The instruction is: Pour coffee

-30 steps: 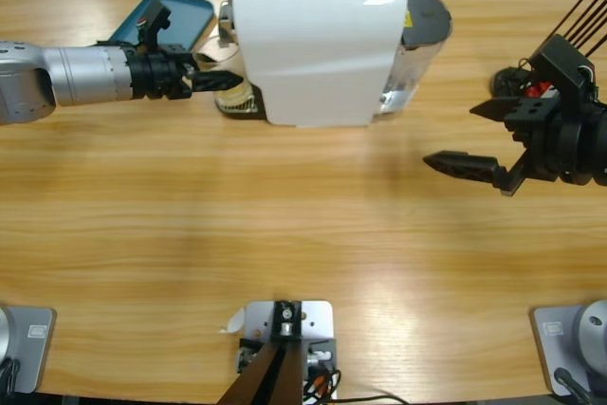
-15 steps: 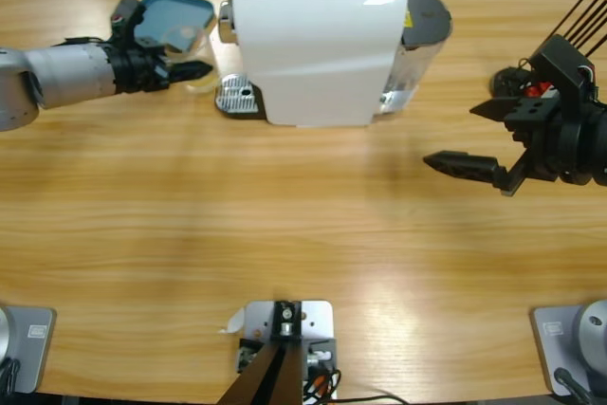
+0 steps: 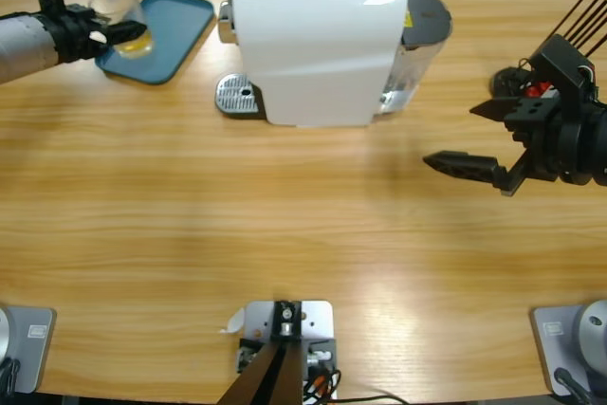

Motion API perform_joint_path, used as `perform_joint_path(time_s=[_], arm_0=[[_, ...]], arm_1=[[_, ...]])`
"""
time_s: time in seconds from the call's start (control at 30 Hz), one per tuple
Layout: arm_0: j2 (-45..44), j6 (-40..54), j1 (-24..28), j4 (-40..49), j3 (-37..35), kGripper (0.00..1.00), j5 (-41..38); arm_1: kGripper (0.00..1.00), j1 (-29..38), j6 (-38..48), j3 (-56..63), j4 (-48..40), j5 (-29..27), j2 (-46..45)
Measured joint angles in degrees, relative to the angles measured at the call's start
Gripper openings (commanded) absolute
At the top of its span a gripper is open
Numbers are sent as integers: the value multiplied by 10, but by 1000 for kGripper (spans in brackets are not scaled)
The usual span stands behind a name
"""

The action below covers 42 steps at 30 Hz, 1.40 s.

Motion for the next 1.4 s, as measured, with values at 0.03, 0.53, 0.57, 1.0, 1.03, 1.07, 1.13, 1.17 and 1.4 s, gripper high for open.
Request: perform_joint_path(time_s=[0.03,0.53,0.57,1.0,1.03,1.07,1.13,1.17,1.4], arm_0=[[0,0,6,0,-3,623,0],[47,0,17,9,-16,623,1],[49,0,17,11,-16,623,1],[70,0,17,46,-51,908,1],[70,0,17,56,-56,908,1],[70,0,17,63,-59,912,1],[70,0,17,70,-65,928,1],[70,0,17,72,-67,957,1],[70,0,17,79,-68,987,1]], arm_1=[[1000,0,0,0,0,0,0],[1000,0,0,0,0,0,0],[1000,0,0,0,0,0,0],[1000,0,0,0,0,0,0],[1000,0,0,0,0,0,0],[1000,0,0,0,0,0,0],[1000,0,0,0,-1,0,0],[1000,0,0,0,-1,0,0],[1000,0,0,0,-1,0,0]])
